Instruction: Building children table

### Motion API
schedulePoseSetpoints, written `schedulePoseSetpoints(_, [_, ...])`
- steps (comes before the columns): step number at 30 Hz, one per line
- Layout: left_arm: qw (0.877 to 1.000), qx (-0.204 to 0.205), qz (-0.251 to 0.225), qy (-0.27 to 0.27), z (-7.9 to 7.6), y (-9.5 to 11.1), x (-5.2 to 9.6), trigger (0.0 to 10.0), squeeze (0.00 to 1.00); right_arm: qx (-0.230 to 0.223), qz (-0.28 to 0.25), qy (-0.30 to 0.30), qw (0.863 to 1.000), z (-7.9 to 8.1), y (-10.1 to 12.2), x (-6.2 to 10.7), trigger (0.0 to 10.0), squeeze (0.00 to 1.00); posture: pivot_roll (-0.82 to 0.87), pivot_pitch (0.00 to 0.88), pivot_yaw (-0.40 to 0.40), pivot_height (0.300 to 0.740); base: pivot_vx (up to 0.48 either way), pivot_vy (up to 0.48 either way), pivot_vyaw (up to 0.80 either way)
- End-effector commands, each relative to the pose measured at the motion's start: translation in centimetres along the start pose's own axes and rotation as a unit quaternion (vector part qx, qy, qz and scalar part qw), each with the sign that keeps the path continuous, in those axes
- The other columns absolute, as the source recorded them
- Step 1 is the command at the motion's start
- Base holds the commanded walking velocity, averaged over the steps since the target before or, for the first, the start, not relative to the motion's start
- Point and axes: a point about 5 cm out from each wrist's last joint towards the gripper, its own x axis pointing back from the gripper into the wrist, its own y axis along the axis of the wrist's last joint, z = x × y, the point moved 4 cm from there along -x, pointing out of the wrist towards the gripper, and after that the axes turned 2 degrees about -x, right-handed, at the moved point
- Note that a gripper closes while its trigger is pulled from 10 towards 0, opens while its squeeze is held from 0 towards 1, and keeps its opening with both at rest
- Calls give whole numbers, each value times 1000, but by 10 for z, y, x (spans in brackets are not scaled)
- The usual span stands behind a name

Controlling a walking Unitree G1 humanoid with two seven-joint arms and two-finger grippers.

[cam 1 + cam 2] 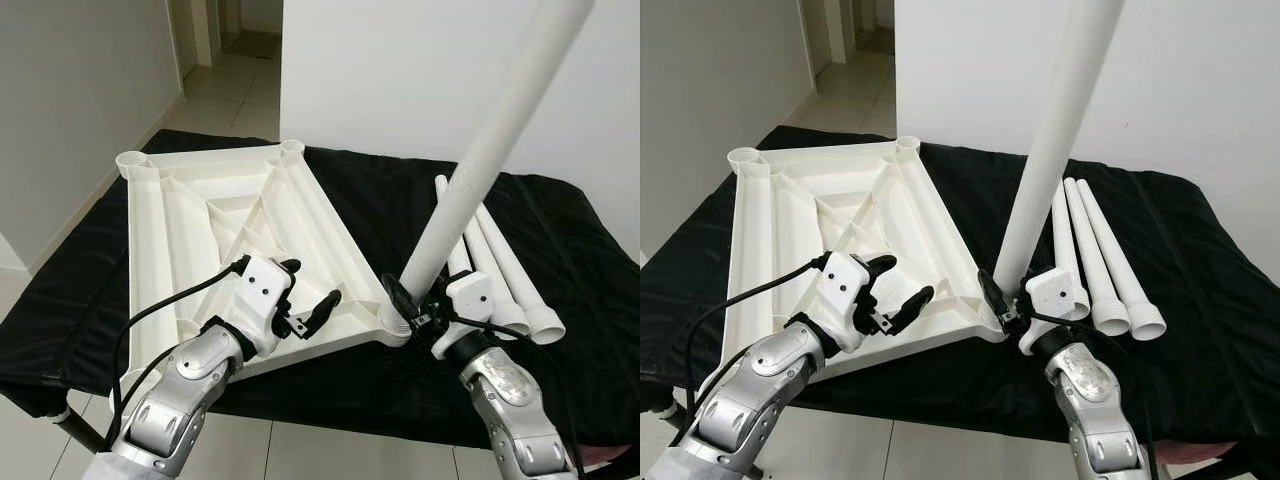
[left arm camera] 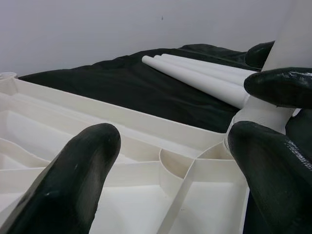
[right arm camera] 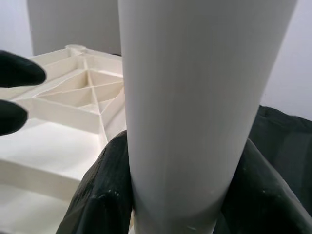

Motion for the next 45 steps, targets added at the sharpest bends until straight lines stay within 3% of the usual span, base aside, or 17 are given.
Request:
schedulePoseSetpoints(1, [999,0,-1,-35,-6,2,-1,10000,0,-23,59,38,997,15,-28,7,10000,0,-14,0,-41,740,0,0,0])
schedulePoseSetpoints(10, [999,0,-2,-37,-6,3,-1,10000,0,-59,67,43,995,17,-33,1,10000,0,-14,0,-42,740,0,0,0])
schedulePoseSetpoints(20, [1000,-3,-5,-28,-1,7,1,10000,0,-133,108,-36,985,-3,-50,-9,10000,0,1,0,-44,740,0,0,0])
schedulePoseSetpoints(31, [1000,-1,-9,-26,-2,9,1,10000,0,-160,115,-73,978,-10,-51,-15,10000,0,5,0,-49,740,0,0,0])
schedulePoseSetpoints(41, [1000,0,-10,-23,-1,10,1,10000,0,-152,96,-99,979,-8,-47,-16,10000,0,5,0,-49,740,0,0,0])
schedulePoseSetpoints(45, [1000,0,-11,-22,-1,10,1,10000,0,-165,77,-142,973,-13,-46,-13,10000,0,6,0,-57,740,0,0,0])
